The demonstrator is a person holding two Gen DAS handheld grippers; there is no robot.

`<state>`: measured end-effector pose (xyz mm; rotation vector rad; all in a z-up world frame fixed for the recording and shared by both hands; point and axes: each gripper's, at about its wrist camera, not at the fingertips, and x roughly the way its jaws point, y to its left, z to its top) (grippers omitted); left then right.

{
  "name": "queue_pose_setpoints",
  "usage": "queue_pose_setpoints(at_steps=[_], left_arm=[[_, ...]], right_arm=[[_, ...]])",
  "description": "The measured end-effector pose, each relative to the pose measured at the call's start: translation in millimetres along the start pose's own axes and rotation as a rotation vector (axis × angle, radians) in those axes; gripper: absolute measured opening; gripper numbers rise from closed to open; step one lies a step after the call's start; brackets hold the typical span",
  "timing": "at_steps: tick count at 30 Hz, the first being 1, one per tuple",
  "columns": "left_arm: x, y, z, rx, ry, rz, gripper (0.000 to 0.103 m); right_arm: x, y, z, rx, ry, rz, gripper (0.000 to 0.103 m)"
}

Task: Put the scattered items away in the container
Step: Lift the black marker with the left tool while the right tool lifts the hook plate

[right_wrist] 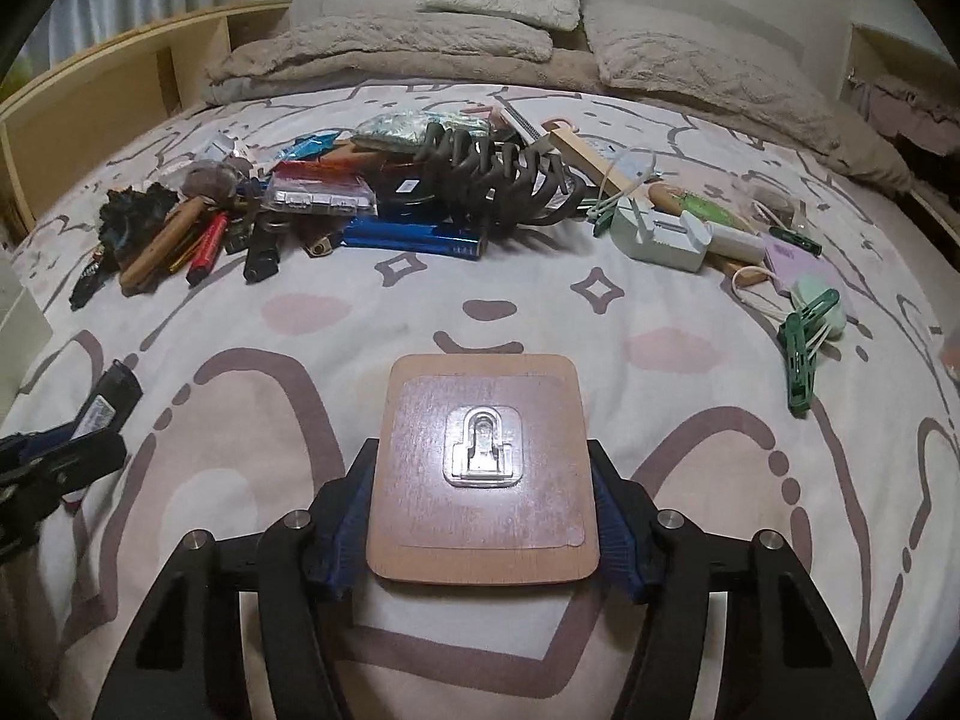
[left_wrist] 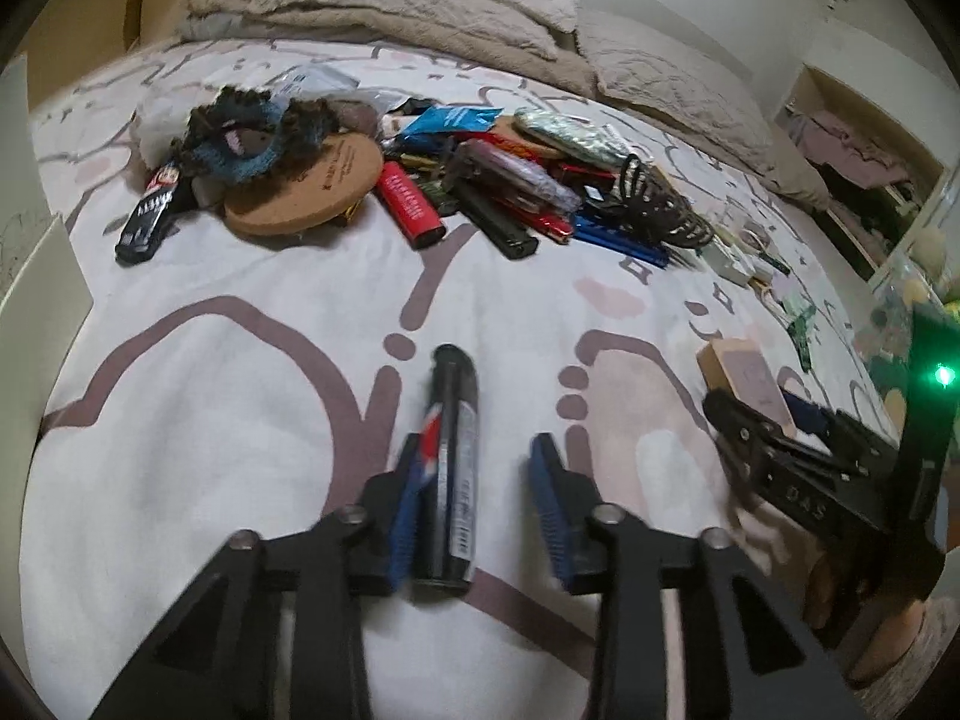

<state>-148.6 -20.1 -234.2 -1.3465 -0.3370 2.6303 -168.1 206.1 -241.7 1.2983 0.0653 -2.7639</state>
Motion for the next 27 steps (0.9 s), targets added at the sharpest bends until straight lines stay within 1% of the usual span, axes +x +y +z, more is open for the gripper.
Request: queue_pose_setpoints(at_steps=[3,5,7,8,9,15,27], left_arm=[[-0.3,3.6,0.1,-0.008,0.005,0.001,0.022],[-1.7,4.5,-1.7,-0.01,0.008,-0.002,0.022],[-4.9,4.5,-6.4,-0.023,0.014,-0.021,0.02],[-5.9,3.0,-8.4,-0.015,0.014,-0.019,0.014],[-6.3,1.7,-9.8,-0.007,0.014,-0.015,0.013],[-12.3,-3.1,-16.4,0.021,0.003,-0.001,0.012],[-28.3,-11.7,-33.3,0.066,-0.026,0.027,0.012]], right_arm=[[-2.7,1.6,-3.1,0.007,-0.001,0.009,0.064],[-4.9,4.6,-6.1,0.003,-0.003,0.004,0.064],[-7.9,7.1,-10.0,0.004,-0.005,0.004,0.064],[-9.3,7.3,-11.6,0.008,-0.005,0.007,0.064],[-10.5,7.2,-13.0,0.013,-0.005,0.009,0.064],[-20.6,6.8,-24.3,0.037,0.002,0.05,0.064],[-44.3,9.7,-45.8,0.075,-0.017,0.063,0.064]])
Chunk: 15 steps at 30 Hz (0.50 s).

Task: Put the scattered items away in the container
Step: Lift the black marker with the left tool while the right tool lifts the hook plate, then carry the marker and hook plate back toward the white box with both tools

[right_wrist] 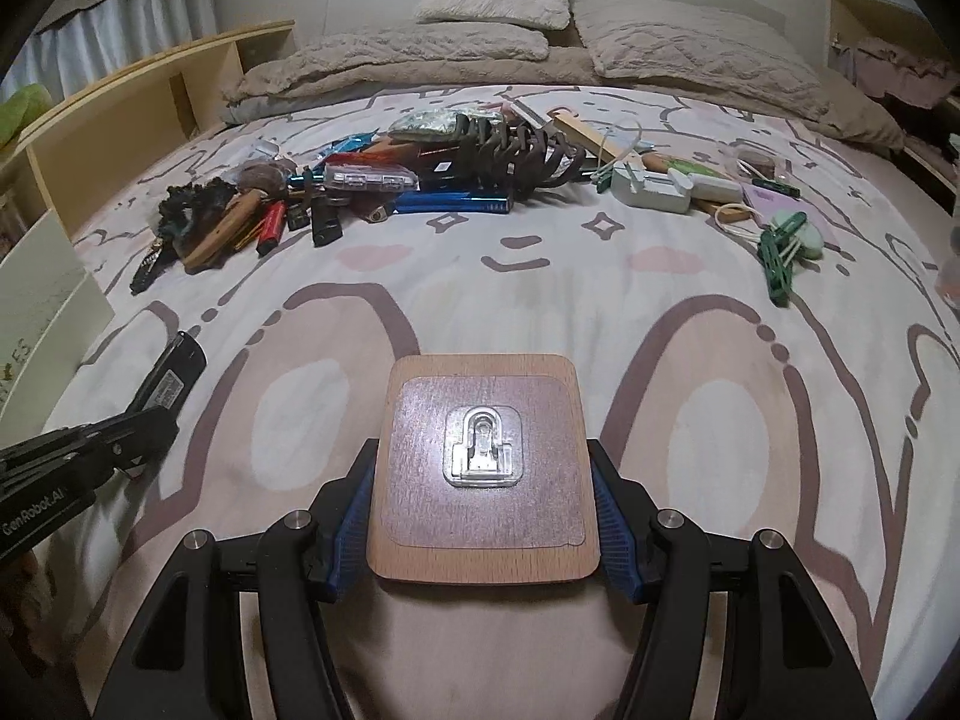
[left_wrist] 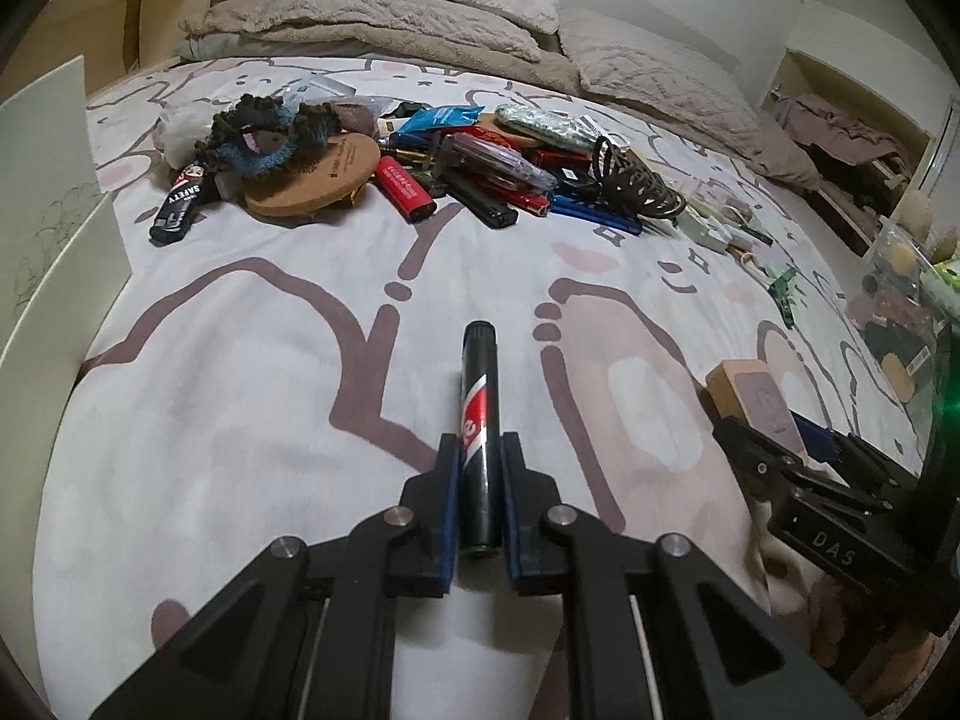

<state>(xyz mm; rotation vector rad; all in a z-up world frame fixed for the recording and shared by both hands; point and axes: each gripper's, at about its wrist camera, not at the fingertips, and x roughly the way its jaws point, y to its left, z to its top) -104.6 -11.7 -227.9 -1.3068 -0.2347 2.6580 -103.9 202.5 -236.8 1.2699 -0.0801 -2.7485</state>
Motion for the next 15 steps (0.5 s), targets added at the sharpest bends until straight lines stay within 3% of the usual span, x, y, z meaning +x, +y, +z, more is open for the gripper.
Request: queue_pose_setpoints(at_steps=[15], left_arm=[[-26.6,-13.0,-12.7,0.022,-0.037,0.024,0.012]], right_arm=[[-25.2,10.1,-21.7,-0.007,-0.009,0.011,0.064]])
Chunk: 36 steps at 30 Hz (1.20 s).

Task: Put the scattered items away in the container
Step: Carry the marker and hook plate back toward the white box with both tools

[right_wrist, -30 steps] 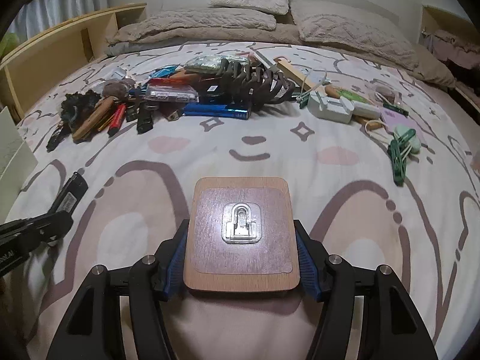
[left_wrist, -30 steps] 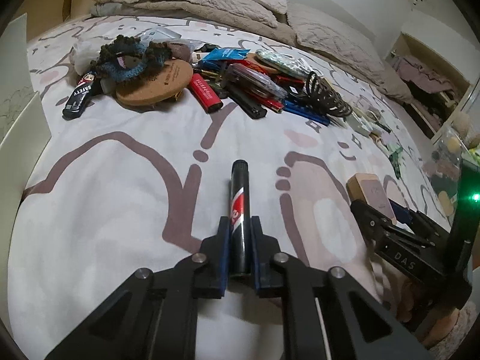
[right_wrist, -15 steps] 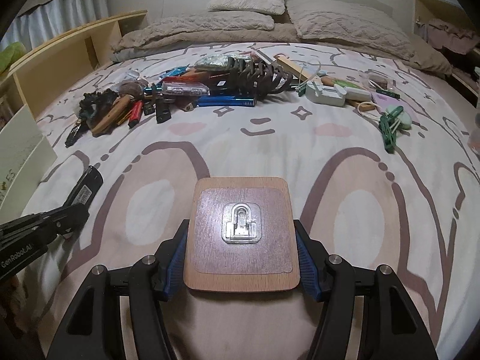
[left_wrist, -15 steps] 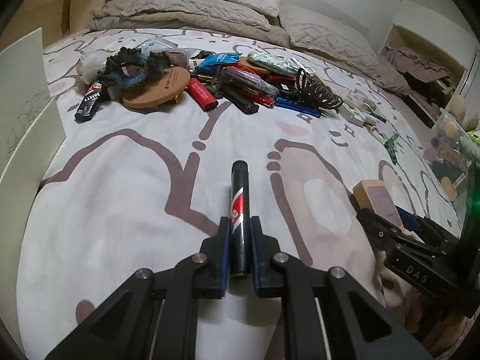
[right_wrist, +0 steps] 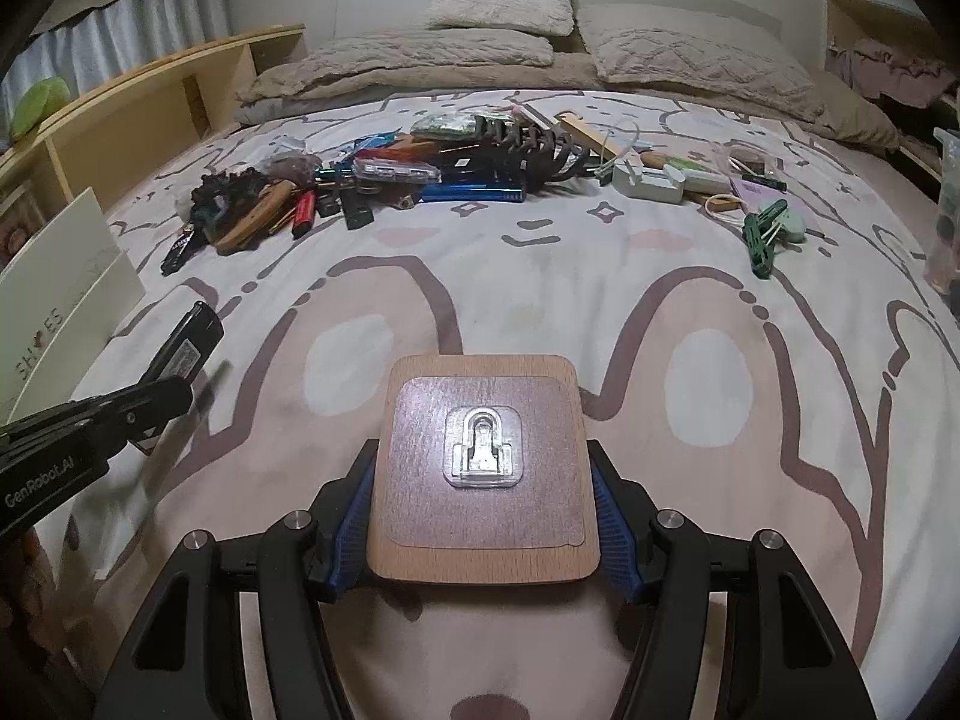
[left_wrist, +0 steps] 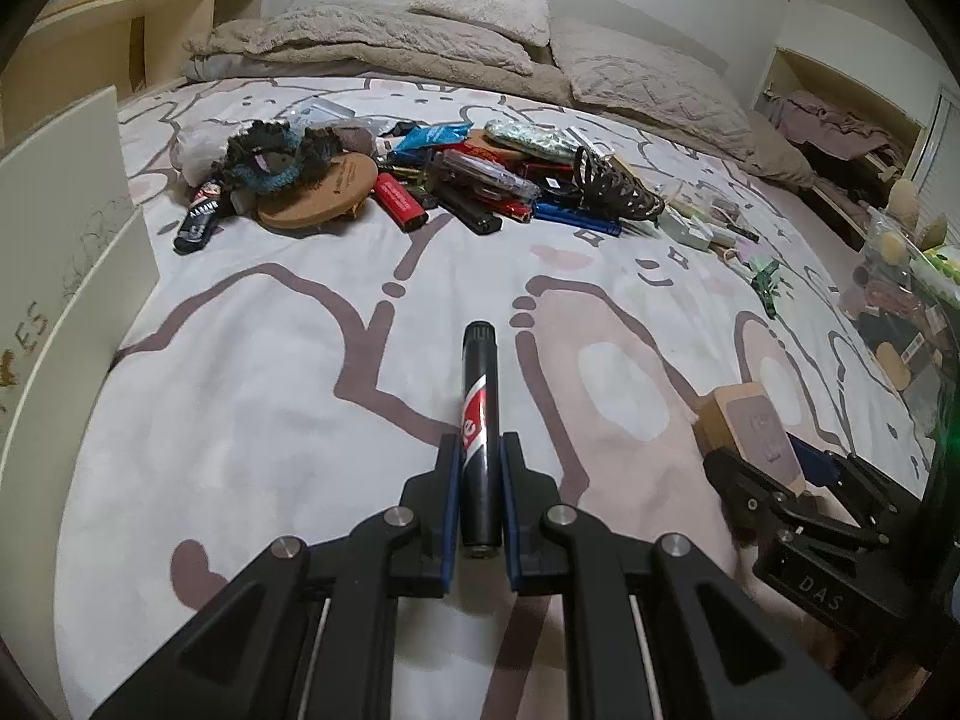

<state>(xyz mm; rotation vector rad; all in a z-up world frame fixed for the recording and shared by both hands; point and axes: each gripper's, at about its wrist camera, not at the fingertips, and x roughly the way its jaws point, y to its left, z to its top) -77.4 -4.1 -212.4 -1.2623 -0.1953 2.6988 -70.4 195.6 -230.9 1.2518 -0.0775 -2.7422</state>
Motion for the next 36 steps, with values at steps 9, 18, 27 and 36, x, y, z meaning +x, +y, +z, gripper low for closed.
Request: queue_pose_setpoints(at_steps=[9,18,27,36], left_arm=[[-22.8,0.9,5.0,-0.005,-0.046,-0.004,0.012],[-53.5,0.2,15.4,-0.01,-0.116,-0.025,0.012],[-86.5,-5.0,26.3,0.012,-0.194,-0.041,0.012],[-119.6,-11.7,34.1,0.038,-0.266,-0.053,0.012]], right_arm=[[-25.1,-0.3,7.8,0.008,-0.065,0.005,0.064],[-61.2,8.8,24.3,-0.034,-0.16,0.004,0.064],[-95.6,15.5,40.7,-0.049,-0.234,0.02,0.064],[-128.3,19.2,50.5,-0.053,-0.294,0.029,0.064]])
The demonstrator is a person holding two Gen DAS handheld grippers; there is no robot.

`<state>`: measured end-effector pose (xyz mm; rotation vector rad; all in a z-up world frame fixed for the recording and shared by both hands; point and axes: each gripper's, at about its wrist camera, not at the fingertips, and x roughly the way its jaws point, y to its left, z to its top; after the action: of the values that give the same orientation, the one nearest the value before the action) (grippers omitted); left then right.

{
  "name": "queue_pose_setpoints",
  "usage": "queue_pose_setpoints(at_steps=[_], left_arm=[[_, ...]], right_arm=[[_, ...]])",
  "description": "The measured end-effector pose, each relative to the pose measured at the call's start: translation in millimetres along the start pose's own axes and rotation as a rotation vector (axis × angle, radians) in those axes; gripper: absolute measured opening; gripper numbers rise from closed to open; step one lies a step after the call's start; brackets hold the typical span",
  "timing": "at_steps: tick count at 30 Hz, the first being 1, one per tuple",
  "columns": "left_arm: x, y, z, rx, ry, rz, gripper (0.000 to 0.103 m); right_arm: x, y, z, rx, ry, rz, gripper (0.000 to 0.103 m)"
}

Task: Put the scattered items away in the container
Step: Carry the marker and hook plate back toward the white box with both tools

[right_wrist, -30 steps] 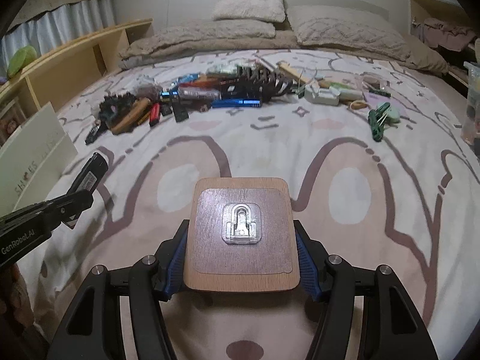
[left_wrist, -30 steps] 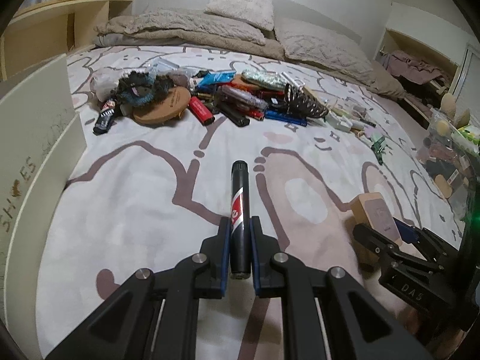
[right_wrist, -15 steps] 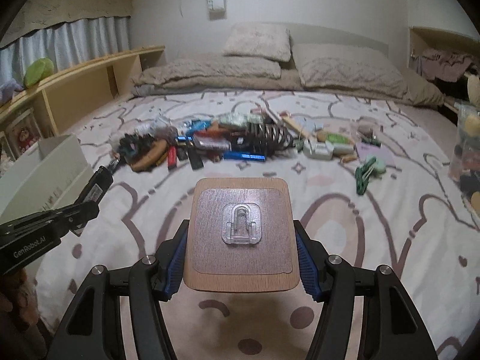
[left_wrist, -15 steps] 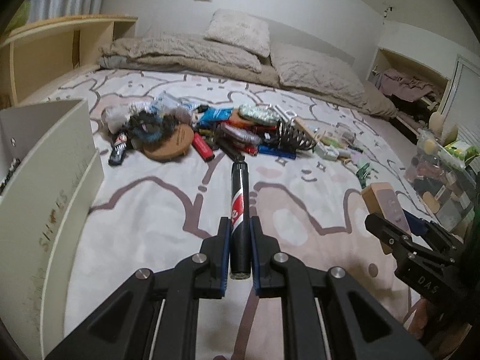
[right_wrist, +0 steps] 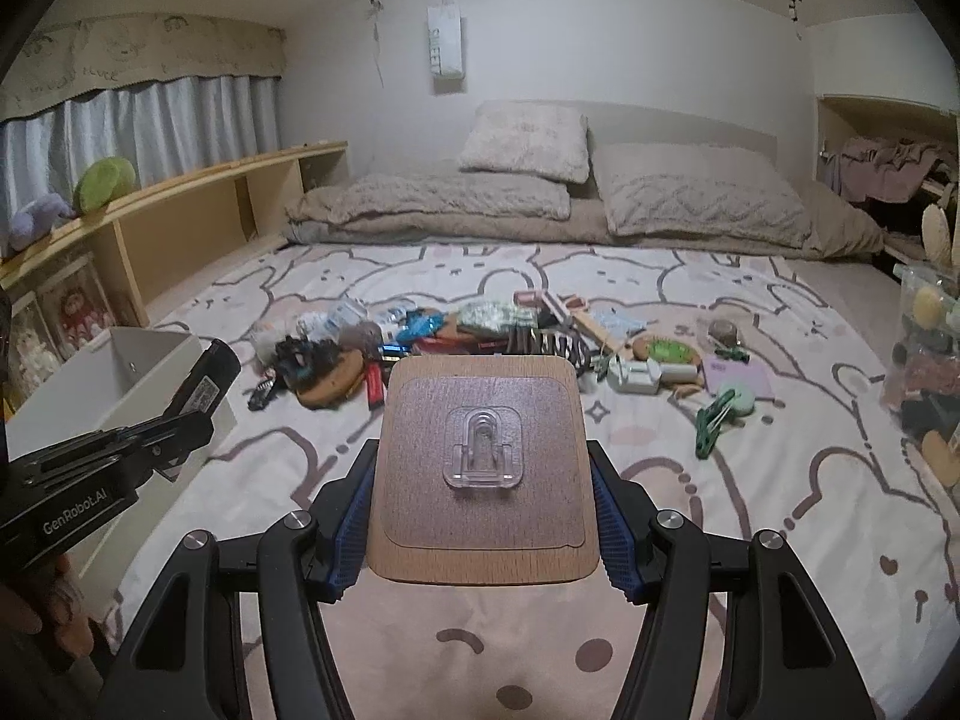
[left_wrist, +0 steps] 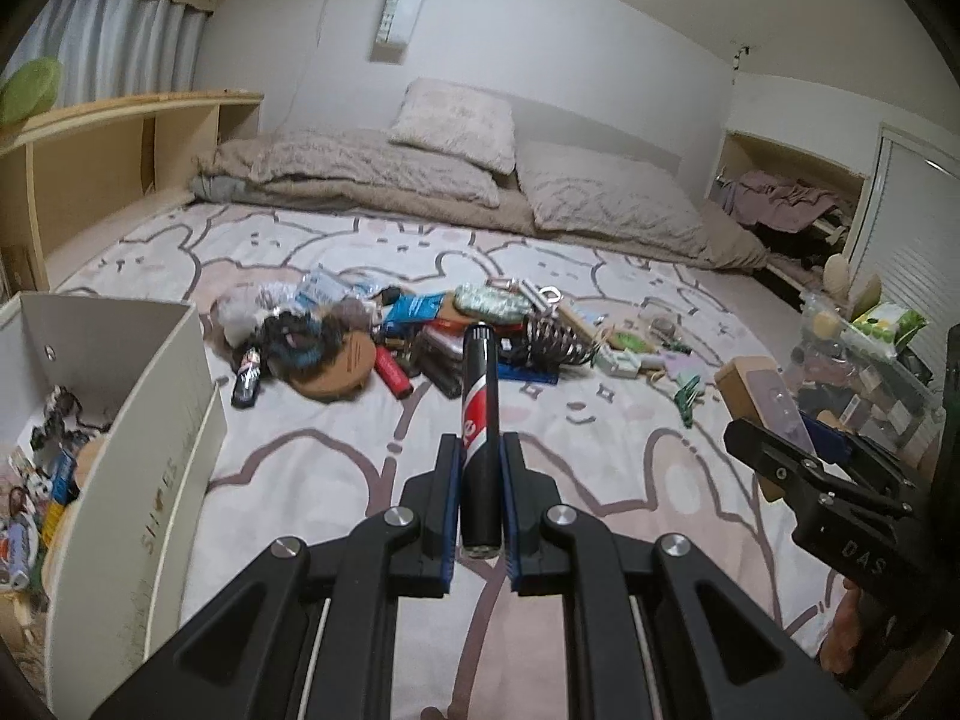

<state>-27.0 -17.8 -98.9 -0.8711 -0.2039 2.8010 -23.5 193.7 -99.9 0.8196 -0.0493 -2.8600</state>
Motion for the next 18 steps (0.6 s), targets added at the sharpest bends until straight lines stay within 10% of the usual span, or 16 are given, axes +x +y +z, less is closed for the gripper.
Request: queue_pose_setpoints(at_steps=[18], left_arm=[[-47.4,0.7,23.9,0.02,-0.115,-0.003,0.012]], right_arm=[[-36.4,3.9,23.6,0.005,-0.071,0.001,0.064]])
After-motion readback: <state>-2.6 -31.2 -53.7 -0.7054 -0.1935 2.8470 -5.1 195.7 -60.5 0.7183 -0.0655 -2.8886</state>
